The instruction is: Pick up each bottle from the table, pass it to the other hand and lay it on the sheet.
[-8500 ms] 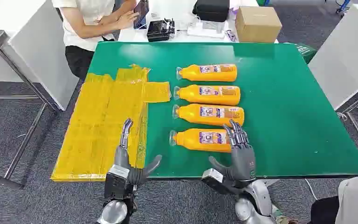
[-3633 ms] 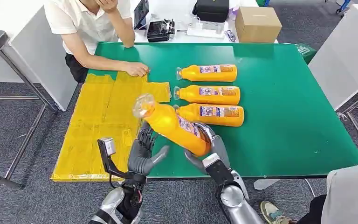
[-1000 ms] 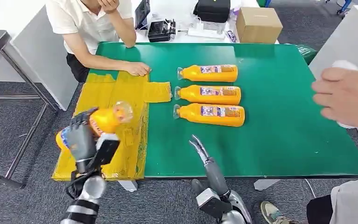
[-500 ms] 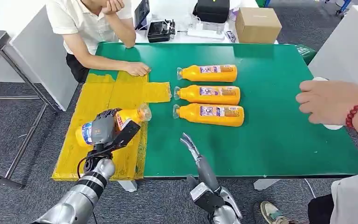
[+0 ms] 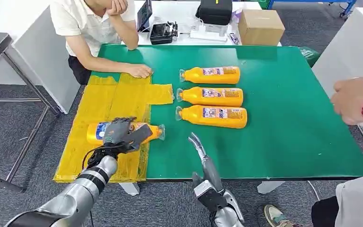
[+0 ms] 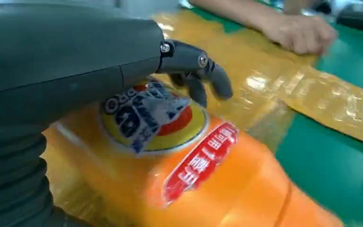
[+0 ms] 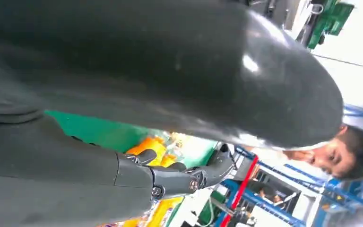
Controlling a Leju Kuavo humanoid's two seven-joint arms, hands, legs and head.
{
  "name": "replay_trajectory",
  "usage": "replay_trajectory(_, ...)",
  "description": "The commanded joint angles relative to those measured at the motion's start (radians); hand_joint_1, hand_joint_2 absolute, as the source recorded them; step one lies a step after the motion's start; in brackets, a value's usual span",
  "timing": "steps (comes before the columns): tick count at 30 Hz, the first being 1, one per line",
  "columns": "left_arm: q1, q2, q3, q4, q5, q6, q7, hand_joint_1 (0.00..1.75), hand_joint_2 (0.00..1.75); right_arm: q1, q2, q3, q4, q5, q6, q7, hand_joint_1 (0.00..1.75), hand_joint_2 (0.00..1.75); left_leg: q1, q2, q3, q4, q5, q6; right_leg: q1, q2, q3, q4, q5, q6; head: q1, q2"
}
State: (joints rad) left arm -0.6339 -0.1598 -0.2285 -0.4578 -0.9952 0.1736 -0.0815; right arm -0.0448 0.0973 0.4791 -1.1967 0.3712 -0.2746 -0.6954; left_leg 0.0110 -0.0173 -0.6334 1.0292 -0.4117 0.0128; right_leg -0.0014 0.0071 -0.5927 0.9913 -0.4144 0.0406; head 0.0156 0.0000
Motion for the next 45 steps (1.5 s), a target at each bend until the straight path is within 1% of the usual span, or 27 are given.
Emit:
replay_trajectory(1, 0.028, 0.033, -0.013, 0.06, 0.136, -0.266, -0.133, 0.0, 0.0, -0.057, -0.035, 0.063, 0.095, -0.039, -0.047, -0.003, 0.0, 0.0, -0.002, 0.002, 0.005, -0.004, 0.0, 0.0, -0.001, 0.0, 0.004, -0.002, 0.0, 0.0, -0.001, 0.0)
replay_trajectory(2, 0.028, 0.033, -0.013, 0.06, 0.136, -0.266, -0.133, 0.0, 0.0, -0.057, -0.035, 0.063, 0.095, -0.039, -0.047, -0.003, 0.0, 0.0, -0.001, -0.001, 0.005, -0.002, 0.0, 0.0, -0.001, -0.003, 0.005, -0.002, -0.001, 0.002, 0.0, 0.0)
replay_trajectory(6, 0.033, 0.035, 0.0, 0.05, 0.168, -0.295, -0.165, 0.0, 0.0, -0.061, -0.038, 0.071, 0.1, -0.044, -0.055, -0.003, 0.0, 0.0, -0.001, 0.003, 0.005, -0.003, 0.0, 0.0, -0.001, 0.0, 0.005, -0.003, 0.0, 0.002, 0.0, 0.0)
replay_trajectory(8, 0.033, 0.035, 0.0, 0.05, 0.168, -0.295, -0.165, 0.0, 0.0, -0.061, -0.038, 0.071, 0.1, -0.044, -0.055, -0.003, 0.0, 0.0, -0.001, 0.0, 0.005, -0.002, 0.0, 0.0, -0.001, -0.003, 0.005, -0.001, -0.001, 0.002, 0.0, 0.0)
replay_trajectory(11, 0.033, 0.035, 0.0, 0.05, 0.168, -0.295, -0.165, 0.0, 0.0, -0.061, -0.038, 0.071, 0.1, -0.044, -0.055, -0.003, 0.0, 0.0, -0.002, 0.003, 0.006, -0.004, 0.001, 0.0, -0.001, -0.001, 0.005, -0.003, 0.0, 0.001, 0.0, 0.0)
replay_trajectory(15, 0.033, 0.035, 0.0, 0.05, 0.168, -0.295, -0.165, 0.0, 0.0, -0.061, -0.038, 0.071, 0.1, -0.044, -0.055, -0.003, 0.0, 0.0, -0.001, 0.001, 0.005, -0.002, 0.0, 0.0, -0.001, -0.002, 0.006, -0.002, 0.0, 0.002, 0.0, 0.0)
replay_trajectory(16, 0.043, 0.031, 0.018, 0.035, 0.212, -0.319, -0.197, 0.0, 0.0, -0.064, -0.043, 0.08, 0.106, -0.048, -0.066, -0.003, 0.0, 0.0, -0.001, 0.0, 0.005, -0.002, 0.0, 0.0, -0.001, -0.003, 0.006, -0.001, -0.001, 0.002, -0.001, 0.0)
replay_trajectory(18, 0.06, 0.025, 0.05, 0.001, 0.295, -0.351, -0.252, 0.0, 0.0, -0.065, -0.05, 0.093, 0.108, -0.062, -0.078, -0.003, 0.0, 0.0, -0.002, 0.004, 0.006, -0.004, 0.0, 0.0, -0.001, 0.0, 0.005, -0.003, 0.001, 0.002, -0.001, 0.0)
replay_trajectory(20, 0.082, 0.011, 0.094, -0.044, 0.393, -0.382, -0.297, 0.0, 0.0, -0.064, -0.057, 0.101, 0.114, -0.066, -0.095, -0.003, 0.0, 0.0, -0.002, 0.002, 0.006, -0.003, 0.0, 0.0, -0.001, -0.001, 0.005, -0.003, 0.0, 0.002, -0.001, 0.0)
replay_trajectory(21, 0.108, 0.009, 0.101, -0.105, 0.467, -0.415, -0.313, 0.0, 0.0, -0.064, -0.065, 0.111, 0.11, -0.074, -0.103, -0.003, 0.0, 0.0, -0.002, 0.002, 0.005, -0.004, 0.0, 0.0, -0.001, -0.001, 0.005, -0.003, 0.0, 0.002, 0.0, 0.0)
replay_trajectory(22, 0.157, 0.001, 0.104, -0.209, 0.565, -0.392, -0.367, 0.0, 0.0, -0.066, -0.075, 0.126, 0.108, -0.075, -0.122, -0.003, 0.0, 0.0, -0.001, 0.0, 0.005, -0.002, 0.0, 0.0, -0.001, -0.003, 0.005, -0.002, -0.001, 0.002, 0.0, 0.0)
replay_trajectory(23, 0.184, -0.011, 0.105, -0.269, 0.614, -0.354, -0.39, 0.0, 1.75, -0.065, -0.077, 0.125, 0.11, -0.064, -0.145, -0.003, 0.0, 0.0, -0.001, 0.001, 0.005, -0.003, 0.0, 0.0, -0.001, -0.002, 0.004, -0.002, 0.0, 0.002, -0.001, 0.0)
replay_trajectory(24, 0.224, -0.033, 0.098, -0.361, 0.643, -0.267, -0.42, 0.0, 1.75, -0.061, -0.08, 0.123, 0.106, -0.053, -0.161, -0.003, 0.0, 0.0, -0.002, 0.002, 0.005, -0.003, 0.0, 0.0, -0.001, -0.002, 0.004, -0.003, 0.0, 0.002, 0.0, 0.0)
replay_trajectory(25, 0.298, -0.079, 0.07, -0.53, 0.663, -0.03, -0.445, 0.0, 1.75, -0.05, -0.078, 0.095, 0.109, -0.006, -0.21, -0.003, 0.0, 0.0, -0.003, 0.005, 0.006, -0.005, 0.0, 0.0, -0.002, 0.0, 0.004, -0.004, 0.0, 0.001, 0.0, 0.0)
replay_trajectory(26, 0.33, -0.083, 0.003, -0.613, 0.652, 0.113, -0.447, 0.0, 1.75, -0.045, -0.074, 0.067, 0.124, 0.048, -0.235, -0.003, 0.0, 0.0, -0.001, -0.002, 0.003, -0.001, 0.0, 0.001, -0.001, -0.005, 0.003, -0.001, -0.002, 0.003, -0.001, 0.0)
replay_trajectory(27, 0.356, -0.084, -0.046, -0.676, 0.644, 0.217, -0.446, 0.0, 1.75, -0.042, -0.072, 0.041, 0.134, 0.091, -0.252, -0.003, 0.0, 1.75, -0.002, -0.003, 0.002, -0.001, 0.0, 0.001, -0.002, -0.006, 0.003, -0.001, -0.002, 0.003, -0.001, 0.0)
replay_trajectory(29, 0.401, -0.074, -0.147, -0.768, 0.607, 0.411, -0.419, 0.0, 1.75, -0.054, -0.096, -0.009, 0.16, 0.246, -0.343, 0.054, 0.0, 1.75, -0.001, -0.004, -0.002, 0.0, 0.0, 0.001, -0.001, -0.008, -0.001, 0.0, -0.002, 0.003, -0.001, 0.0)
replay_trajectory(30, 0.418, -0.07, -0.175, -0.786, 0.585, 0.441, -0.421, 0.0, 1.75, -0.067, -0.116, -0.016, 0.173, 0.305, -0.37, 0.085, 0.0, 1.75, -0.001, -0.003, -0.002, 0.0, -0.001, 0.001, -0.001, -0.008, -0.002, -0.001, -0.002, 0.003, 0.0, 0.0)
replay_trajectory(31, 0.443, -0.057, -0.22, -0.82, 0.575, 0.468, -0.431, 0.0, 1.75, -0.098, -0.153, -0.031, 0.204, 0.419, -0.409, 0.153, 0.0, 1.75, -0.002, -0.002, -0.002, -0.001, -0.002, 0.001, -0.002, -0.007, -0.001, -0.001, -0.003, 0.003, 0.0, 0.0)
replay_trajectory(32, 0.459, -0.05, -0.241, -0.839, 0.573, 0.473, -0.429, 0.0, 1.75, -0.118, -0.178, -0.047, 0.217, 0.459, -0.42, 0.172, 0.0, 1.75, -0.002, -0.001, -0.004, -0.001, -0.001, 0.001, -0.002, -0.006, -0.004, -0.002, -0.001, 0.003, 0.0, 0.0)
replay_trajectory(34, 0.487, -0.037, -0.273, -0.881, 0.58, 0.492, -0.441, 0.0, 1.75, -0.155, -0.218, -0.089, 0.233, 0.504, -0.407, 0.206, 0.0, 1.75, -0.003, -0.002, -0.002, -0.002, -0.001, 0.001, -0.002, -0.006, -0.001, -0.002, -0.002, 0.004, 0.0, 0.0)
replay_trajectory(36, 0.506, -0.02, -0.297, -0.931, 0.586, 0.516, -0.453, 0.0, 1.75, -0.206, -0.255, -0.137, 0.265, 0.558, -0.364, 0.243, 0.0, 1.75, -0.002, -0.001, -0.005, 0.0, -0.001, 0.001, -0.002, -0.004, -0.004, -0.001, -0.002, 0.004, -0.001, 0.0)
replay_trajectory(38, 0.526, -0.017, -0.289, -0.963, 0.505, 0.525, -0.471, 0.0, 1.75, -0.27, -0.3, -0.148, 0.328, 0.649, -0.345, 0.283, 0.0, 1.75, -0.003, 0.001, -0.007, 0.001, -0.001, 0.002, -0.003, -0.003, -0.006, 0.0, -0.001, 0.004, 0.0, 0.0)
replay_trajectory(39, 0.536, -0.024, -0.282, -0.968, 0.478, 0.525, -0.473, 0.0, 1.75, -0.302, -0.313, -0.149, 0.367, 0.682, -0.344, 0.291, 0.0, 1.75, -0.003, -0.002, -0.01, 0.0, 0.0, 0.002, -0.003, -0.004, -0.009, 0.0, -0.001, 0.004, -0.001, 0.0)
replay_trajectory(41, 0.537, -0.025, -0.282, -0.967, 0.477, 0.525, -0.473, 0.0, 1.75, -0.312, -0.312, -0.156, 0.386, 0.679, -0.348, 0.279, 0.0, 1.75, -0.005, 0.002, -0.007, 0.0, -0.001, 0.002, -0.004, -0.002, -0.007, -0.001, -0.001, 0.004, -0.001, 0.0)
replay_trajectory(43, 0.534, -0.026, -0.281, -0.963, 0.478, 0.525, -0.474, 0.0, 1.75, -0.305, -0.304, -0.154, 0.385, 0.681, -0.355, 0.277, 0.0, 1.75, -0.003, -0.002, -0.01, 0.0, 0.0, 0.002, -0.003, -0.005, -0.008, -0.001, 0.0, 0.004, -0.001, 0.0)
replay_trajectory(45, 0.532, -0.026, -0.28, -0.962, 0.478, 0.525, -0.474, 0.0, 1.75, -0.302, -0.301, -0.153, 0.384, 0.684, -0.359, 0.279, 0.0, 1.75, -0.003, -0.001, -0.008, 0.0, 0.0, 0.001, -0.003, -0.005, -0.007, -0.001, 0.0, 0.004, 0.0, 0.0)
